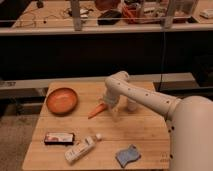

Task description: Drag the pepper across the table

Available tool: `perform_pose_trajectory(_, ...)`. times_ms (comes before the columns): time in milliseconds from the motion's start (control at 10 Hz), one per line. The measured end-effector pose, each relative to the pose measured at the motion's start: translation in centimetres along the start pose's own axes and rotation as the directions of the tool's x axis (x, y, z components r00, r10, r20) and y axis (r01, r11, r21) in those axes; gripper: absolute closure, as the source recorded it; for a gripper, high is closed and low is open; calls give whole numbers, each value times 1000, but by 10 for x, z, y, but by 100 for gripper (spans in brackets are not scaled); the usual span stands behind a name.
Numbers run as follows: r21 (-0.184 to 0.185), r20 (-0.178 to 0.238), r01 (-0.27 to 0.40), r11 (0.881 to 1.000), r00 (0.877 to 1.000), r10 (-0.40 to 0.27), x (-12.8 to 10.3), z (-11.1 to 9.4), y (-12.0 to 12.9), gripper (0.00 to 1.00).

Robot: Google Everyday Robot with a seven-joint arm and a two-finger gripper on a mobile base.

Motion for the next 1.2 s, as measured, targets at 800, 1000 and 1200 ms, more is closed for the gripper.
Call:
perform_pose_trajectory(800,-82,5,44,996,999,-44,-6,22,-16,30)
perform_pose_trajectory(1000,-92,-2,48,995,999,-48,-8,23,-17,41)
perform_pose_trajectory(1200,-93,-8,44,995,999,-45,-7,21,-16,41)
